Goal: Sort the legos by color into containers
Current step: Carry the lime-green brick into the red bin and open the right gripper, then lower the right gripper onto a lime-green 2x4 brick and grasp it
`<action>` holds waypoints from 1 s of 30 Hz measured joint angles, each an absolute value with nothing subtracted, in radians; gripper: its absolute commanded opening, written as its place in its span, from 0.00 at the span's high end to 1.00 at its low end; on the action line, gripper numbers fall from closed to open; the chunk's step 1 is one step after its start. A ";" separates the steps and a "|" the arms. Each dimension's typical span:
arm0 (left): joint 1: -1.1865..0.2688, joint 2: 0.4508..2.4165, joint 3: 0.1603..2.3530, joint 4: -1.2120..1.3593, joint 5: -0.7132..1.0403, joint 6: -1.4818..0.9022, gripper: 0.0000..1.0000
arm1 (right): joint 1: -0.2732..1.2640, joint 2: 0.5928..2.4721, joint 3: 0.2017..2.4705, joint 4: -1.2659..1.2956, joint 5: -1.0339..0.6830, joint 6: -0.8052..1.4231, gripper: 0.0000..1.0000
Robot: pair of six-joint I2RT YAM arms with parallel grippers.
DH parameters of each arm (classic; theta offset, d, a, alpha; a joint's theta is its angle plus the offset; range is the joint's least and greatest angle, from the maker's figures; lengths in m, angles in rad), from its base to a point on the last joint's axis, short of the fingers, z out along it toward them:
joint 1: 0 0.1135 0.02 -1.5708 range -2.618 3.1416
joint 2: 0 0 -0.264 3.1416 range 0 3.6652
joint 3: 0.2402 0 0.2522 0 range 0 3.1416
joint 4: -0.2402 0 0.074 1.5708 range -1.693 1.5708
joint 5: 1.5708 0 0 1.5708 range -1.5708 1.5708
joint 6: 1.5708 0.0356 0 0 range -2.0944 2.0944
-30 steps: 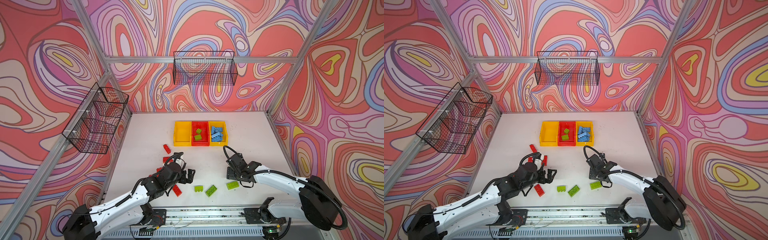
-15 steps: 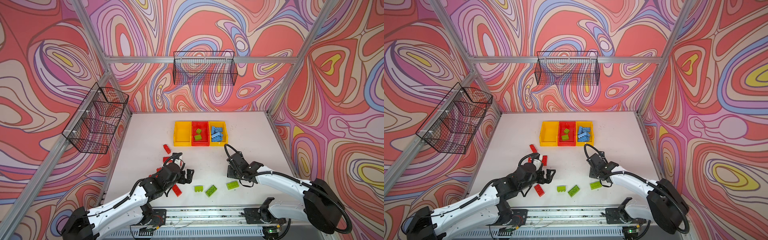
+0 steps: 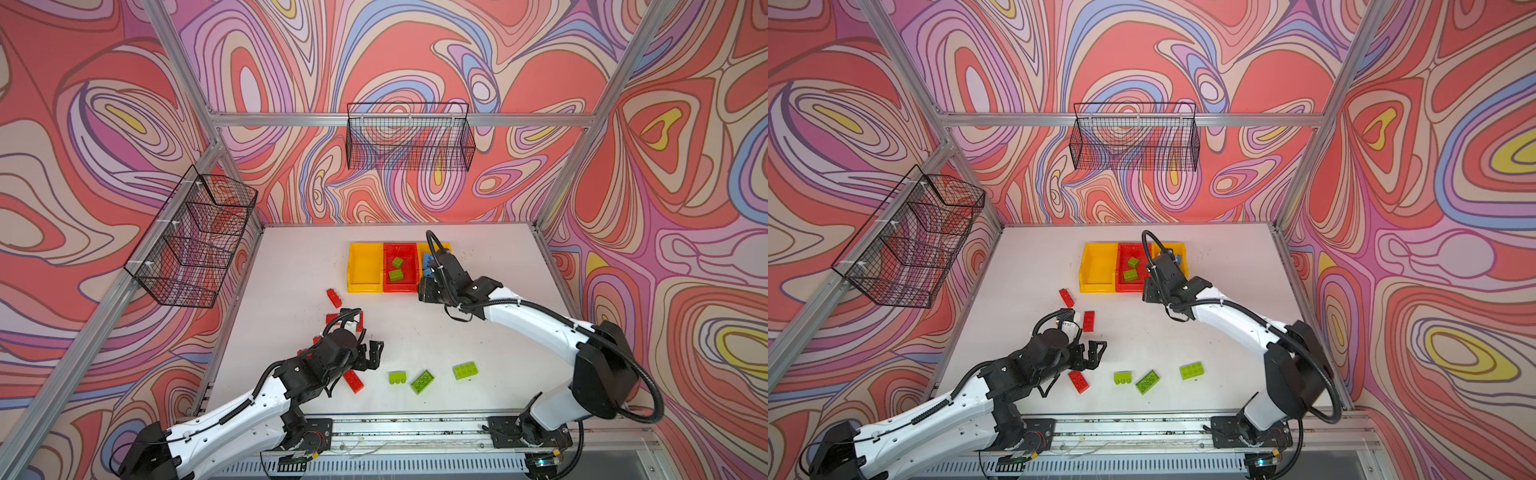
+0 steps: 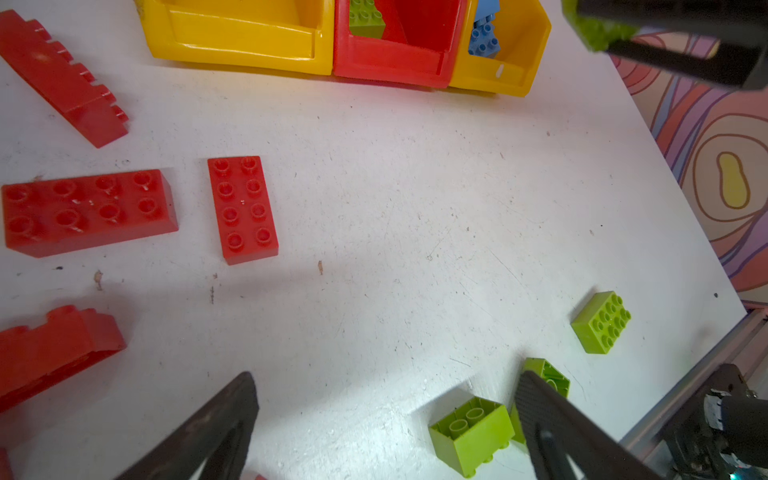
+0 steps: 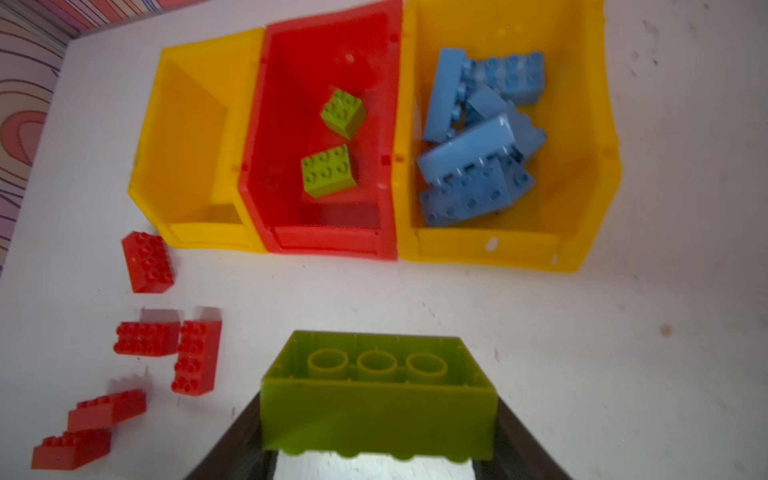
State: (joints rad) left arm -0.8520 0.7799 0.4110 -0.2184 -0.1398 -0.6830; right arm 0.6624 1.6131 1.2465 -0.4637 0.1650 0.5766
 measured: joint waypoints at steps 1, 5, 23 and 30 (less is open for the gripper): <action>-0.852 0.763 0.405 -0.229 -0.142 -0.687 0.00 | 0.662 1.666 1.311 -0.460 0.165 0.555 0.56; -0.852 0.684 0.374 -0.271 -0.158 -0.703 0.00 | 0.662 1.881 1.558 -0.469 0.169 0.482 0.56; -0.852 0.571 0.368 -0.432 -0.266 -0.715 0.00 | 0.578 2.226 1.907 -0.562 0.157 0.359 0.03; -0.852 0.697 0.397 -0.395 -0.249 -0.709 0.00 | 0.585 1.895 1.562 -0.529 0.167 0.353 0.03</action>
